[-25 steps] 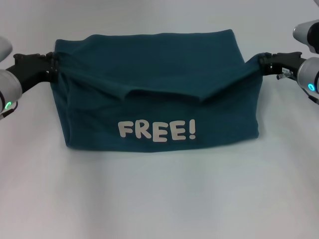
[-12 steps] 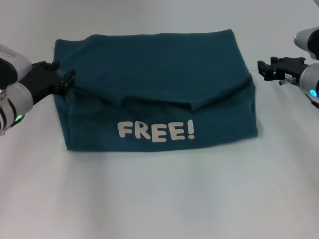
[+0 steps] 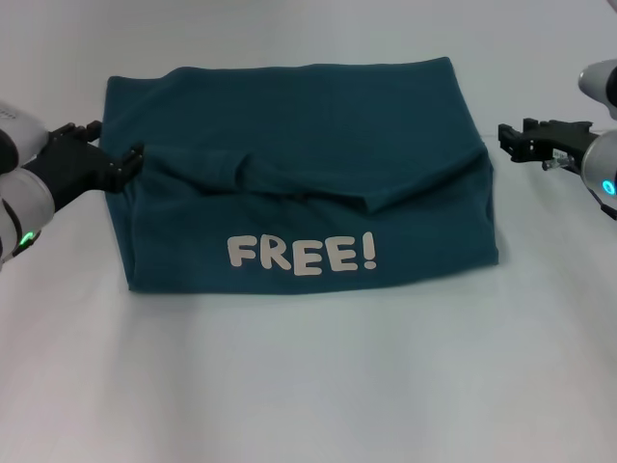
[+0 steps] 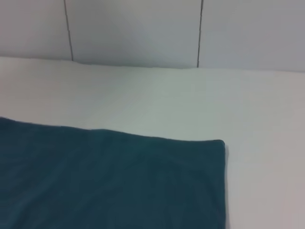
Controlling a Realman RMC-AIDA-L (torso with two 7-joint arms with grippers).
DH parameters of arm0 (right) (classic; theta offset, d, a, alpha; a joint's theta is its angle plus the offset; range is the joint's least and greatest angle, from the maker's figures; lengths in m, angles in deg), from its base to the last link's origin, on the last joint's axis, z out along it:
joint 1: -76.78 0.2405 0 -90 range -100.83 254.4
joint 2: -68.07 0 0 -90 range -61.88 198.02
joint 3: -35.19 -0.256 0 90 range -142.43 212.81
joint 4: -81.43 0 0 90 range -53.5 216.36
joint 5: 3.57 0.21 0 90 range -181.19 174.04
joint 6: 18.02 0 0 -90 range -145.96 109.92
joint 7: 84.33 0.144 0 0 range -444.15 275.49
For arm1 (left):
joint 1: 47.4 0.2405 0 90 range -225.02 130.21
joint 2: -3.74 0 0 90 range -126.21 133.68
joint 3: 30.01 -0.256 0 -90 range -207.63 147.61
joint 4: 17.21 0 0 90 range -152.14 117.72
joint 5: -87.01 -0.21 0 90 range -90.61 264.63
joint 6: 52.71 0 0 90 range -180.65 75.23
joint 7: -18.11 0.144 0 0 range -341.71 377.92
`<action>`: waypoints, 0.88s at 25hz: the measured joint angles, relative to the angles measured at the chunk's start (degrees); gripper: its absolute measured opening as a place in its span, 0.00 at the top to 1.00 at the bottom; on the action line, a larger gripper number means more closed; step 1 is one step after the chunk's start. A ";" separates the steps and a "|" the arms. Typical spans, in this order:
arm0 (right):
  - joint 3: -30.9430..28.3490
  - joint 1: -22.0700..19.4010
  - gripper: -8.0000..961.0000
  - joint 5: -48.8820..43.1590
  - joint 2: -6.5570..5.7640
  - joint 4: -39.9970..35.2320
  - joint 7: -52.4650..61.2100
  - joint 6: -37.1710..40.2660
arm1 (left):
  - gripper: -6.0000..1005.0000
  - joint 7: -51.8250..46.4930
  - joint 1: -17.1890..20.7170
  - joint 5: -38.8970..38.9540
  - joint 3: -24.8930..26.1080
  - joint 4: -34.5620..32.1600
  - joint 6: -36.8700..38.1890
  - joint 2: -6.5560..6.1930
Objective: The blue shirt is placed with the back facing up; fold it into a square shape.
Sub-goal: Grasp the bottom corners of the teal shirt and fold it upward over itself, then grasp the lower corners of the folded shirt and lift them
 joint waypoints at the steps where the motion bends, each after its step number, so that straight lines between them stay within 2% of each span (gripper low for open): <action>1: 0.00 -0.54 0.61 -0.01 0.08 -0.80 0.77 0.90 | 0.40 -1.59 0.41 -0.04 -0.61 -0.52 0.48 -0.03; 6: 2.01 -4.68 0.61 -1.73 1.28 -8.05 7.24 4.81 | 0.40 -9.66 3.65 -0.49 -4.23 -4.85 4.54 -0.26; 10: 6.98 -8.40 0.61 -11.63 2.23 -16.87 20.55 7.32 | 0.41 -16.68 7.16 -3.11 -8.71 -10.42 7.51 -0.36; 13: 7.98 -9.38 0.61 -17.77 2.29 -20.96 28.36 11.44 | 0.41 -23.67 9.48 -9.06 -11.94 -15.36 8.81 -0.37; 17: 7.60 -11.12 0.61 -20.10 2.31 -25.35 32.88 17.30 | 0.41 -29.77 10.68 -14.58 -12.69 -18.47 12.23 -0.39; 19: 7.60 -12.13 0.61 -20.20 2.28 -27.33 34.39 19.87 | 0.42 -32.32 10.62 -15.86 -11.97 -18.66 14.62 -0.74; 22: 7.59 -13.04 0.61 -21.32 1.76 -30.24 37.94 24.28 | 0.42 -37.30 10.07 -18.07 -10.54 -18.83 19.23 -2.04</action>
